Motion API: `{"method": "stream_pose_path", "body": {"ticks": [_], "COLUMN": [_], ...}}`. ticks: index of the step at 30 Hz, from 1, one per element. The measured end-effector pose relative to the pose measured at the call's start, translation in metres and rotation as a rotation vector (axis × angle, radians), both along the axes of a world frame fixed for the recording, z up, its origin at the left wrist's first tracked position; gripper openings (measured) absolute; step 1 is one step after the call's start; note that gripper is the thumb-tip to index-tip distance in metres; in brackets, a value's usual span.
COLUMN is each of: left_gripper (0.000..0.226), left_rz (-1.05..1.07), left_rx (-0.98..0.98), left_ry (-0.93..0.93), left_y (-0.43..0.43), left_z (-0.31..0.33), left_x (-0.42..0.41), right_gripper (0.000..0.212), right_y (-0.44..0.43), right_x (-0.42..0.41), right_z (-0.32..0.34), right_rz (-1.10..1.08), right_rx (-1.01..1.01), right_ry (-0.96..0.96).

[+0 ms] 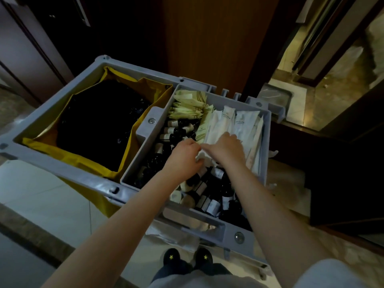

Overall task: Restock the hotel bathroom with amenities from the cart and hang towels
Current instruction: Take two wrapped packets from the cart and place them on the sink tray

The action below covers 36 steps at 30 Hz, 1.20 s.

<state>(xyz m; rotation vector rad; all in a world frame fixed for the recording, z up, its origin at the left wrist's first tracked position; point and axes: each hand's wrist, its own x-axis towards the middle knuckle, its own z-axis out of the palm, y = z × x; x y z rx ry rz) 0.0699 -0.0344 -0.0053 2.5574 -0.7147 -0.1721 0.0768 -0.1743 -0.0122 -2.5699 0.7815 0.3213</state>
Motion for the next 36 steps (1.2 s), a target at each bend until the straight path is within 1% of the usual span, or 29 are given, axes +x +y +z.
{"method": "stream_pose_path", "body": {"ticks": [3, 6, 7, 9, 10, 12, 13, 15, 17, 18, 20, 22, 24, 27, 29, 33, 36], "left_gripper": [0.028, 0.028, 0.027, 0.027, 0.027, 0.029, 0.030, 0.034, 0.039, 0.041, 0.045, 0.038, 0.029, 0.023, 0.018, 0.013, 0.015], "left_rz": [0.017, 0.067, 0.090, 0.123, 0.122, 0.097, 0.083, 0.078, 0.130, 0.184, 0.286, 0.327, 0.372, 0.419, 0.441, 0.422, 0.435], "left_rx": [0.002, -0.060, -0.088, -0.124, -0.128, -0.131, -0.139, -0.169, -0.251, -0.319, -0.475, -0.613, -0.766, -0.971, -1.059, -1.039, -1.018], "left_ry": [0.014, 0.028, 0.032, 0.020, 0.007, -0.013, -0.012, -0.008, 0.039, 0.117, 0.325, 0.482, 0.595, 0.679, 0.703, 0.640, 0.593], "left_y": [0.001, 0.007, 0.008, 0.011, 0.011, 0.011, 0.011, 0.008, 0.002, -0.001, -0.007, -0.011, -0.009, 0.001, 0.008, 0.012, 0.013], "left_z": [-0.002, -0.002, -0.001, 0.003, 0.004, 0.006, 0.007, 0.011, 0.017, 0.020, 0.028, 0.033, 0.036, 0.032, 0.030, 0.028, 0.027], "left_x": [0.004, 0.008, 0.008, 0.010, 0.011, 0.014, 0.016, 0.021, 0.025, 0.028, 0.033, 0.037, 0.036, 0.031, 0.026, 0.019, 0.015], "right_gripper": [0.083, 0.077, 0.068, 0.032, 0.019, 0.018, 0.019, 0.030, 0.037, 0.035, 0.022, 0.006, 0.004, 0.006, 0.009, 0.005, 0.004], "right_y": [0.005, 0.000, -0.002, -0.007, -0.009, -0.015, -0.019, -0.025, -0.028, -0.028, -0.023, -0.017, -0.009, 0.003, 0.011, 0.021, 0.024], "right_x": [0.012, 0.021, 0.022, 0.021, 0.019, 0.016, 0.014, 0.007, -0.005, -0.012, -0.025, -0.033, -0.036, -0.038, -0.039, -0.041, -0.043], "right_z": [-0.001, 0.000, 0.001, 0.003, 0.005, 0.006, 0.006, 0.008, 0.013, 0.016, 0.026, 0.033, 0.037, 0.037, 0.036, 0.030, 0.026], "right_rz": [-0.150, -0.293, -0.305, -0.256, -0.231, -0.206, -0.217, -0.261, -0.224, -0.162, -0.008, 0.139, 0.222, 0.276, 0.308, 0.393, 0.413], "right_rx": [0.084, 0.235, 0.273, 0.299, 0.305, 0.345, 0.398, 0.551, 0.658, 0.710, 0.823, 0.895, 0.944, 0.963, 0.967, 0.877, 0.850], "right_ry": [0.015, 0.008, 0.008, 0.014, 0.020, 0.020, 0.006, -0.067, -0.154, -0.189, -0.200, -0.135, -0.070, -0.023, 0.010, 0.070, 0.048]}}
